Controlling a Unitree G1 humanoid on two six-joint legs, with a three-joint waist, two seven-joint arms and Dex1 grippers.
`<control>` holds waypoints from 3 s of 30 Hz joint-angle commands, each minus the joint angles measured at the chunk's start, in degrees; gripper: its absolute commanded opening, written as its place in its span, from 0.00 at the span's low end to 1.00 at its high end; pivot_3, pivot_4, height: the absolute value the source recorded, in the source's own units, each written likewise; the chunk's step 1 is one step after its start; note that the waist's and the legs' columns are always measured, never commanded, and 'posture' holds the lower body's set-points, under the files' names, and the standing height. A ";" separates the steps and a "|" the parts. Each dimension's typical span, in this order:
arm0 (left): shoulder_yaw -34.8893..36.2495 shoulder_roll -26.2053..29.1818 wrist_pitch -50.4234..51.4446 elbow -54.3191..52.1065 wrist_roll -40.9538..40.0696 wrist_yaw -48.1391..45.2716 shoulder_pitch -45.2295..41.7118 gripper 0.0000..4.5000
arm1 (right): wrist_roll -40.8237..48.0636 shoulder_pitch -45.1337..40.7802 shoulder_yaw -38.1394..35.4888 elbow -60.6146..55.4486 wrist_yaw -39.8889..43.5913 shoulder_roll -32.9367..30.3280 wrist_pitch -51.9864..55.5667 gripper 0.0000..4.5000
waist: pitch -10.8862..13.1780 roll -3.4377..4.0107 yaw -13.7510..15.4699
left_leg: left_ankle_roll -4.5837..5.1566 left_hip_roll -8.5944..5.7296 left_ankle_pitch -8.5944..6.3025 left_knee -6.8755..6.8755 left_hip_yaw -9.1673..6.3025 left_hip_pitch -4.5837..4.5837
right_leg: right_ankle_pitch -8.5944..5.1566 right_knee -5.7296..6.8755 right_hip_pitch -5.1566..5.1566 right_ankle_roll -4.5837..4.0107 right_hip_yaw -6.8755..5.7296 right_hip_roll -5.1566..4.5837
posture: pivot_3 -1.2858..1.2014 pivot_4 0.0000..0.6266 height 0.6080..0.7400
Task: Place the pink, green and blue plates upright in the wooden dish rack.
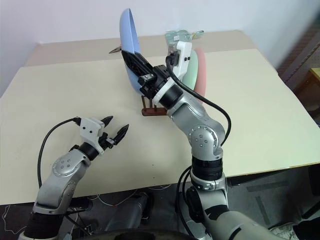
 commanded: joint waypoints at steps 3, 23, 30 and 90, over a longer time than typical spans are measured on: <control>0.90 -0.22 -1.18 -2.63 0.27 -0.69 -0.16 0.78 | -0.35 -0.52 -0.67 2.15 -2.77 0.59 -1.41 0.00 | 0.00 0.00 -0.03 | 0.01 0.00 0.00 0.00 0.00 0.00 | 0.00 0.00 0.00 0.01 0.00 0.00 | 0.52 0.24 0.91; -0.04 -0.45 -0.50 -3.95 0.59 -3.17 -0.18 0.79 | -7.97 -5.96 1.98 9.00 -3.06 -4.72 -3.83 0.89 | 0.01 0.08 -0.96 | 0.05 0.00 0.03 -0.06 0.00 0.00 | 0.01 -0.01 -0.02 0.01 -0.01 0.00 | 0.52 0.24 0.91; -0.17 -0.62 -0.29 -4.02 0.49 -3.66 -0.35 0.79 | -19.61 -8.14 7.88 5.17 3.68 -13.55 -13.30 0.89 | 0.01 0.09 -0.92 | 0.05 -0.01 0.03 -0.05 0.02 -0.02 | 0.01 -0.02 -0.02 0.03 -0.02 -0.01 | 0.52 0.24 0.91; -1.39 3.54 0.52 -1.98 1.05 -10.92 -2.28 0.79 | -36.36 25.12 -0.97 -4.61 31.02 -50.53 -21.19 0.01 | 0.07 0.19 0.67 | 0.27 0.01 -0.11 0.26 0.02 -0.09 | -0.14 -0.58 0.43 0.04 -0.17 -0.13 | 0.52 0.24 0.91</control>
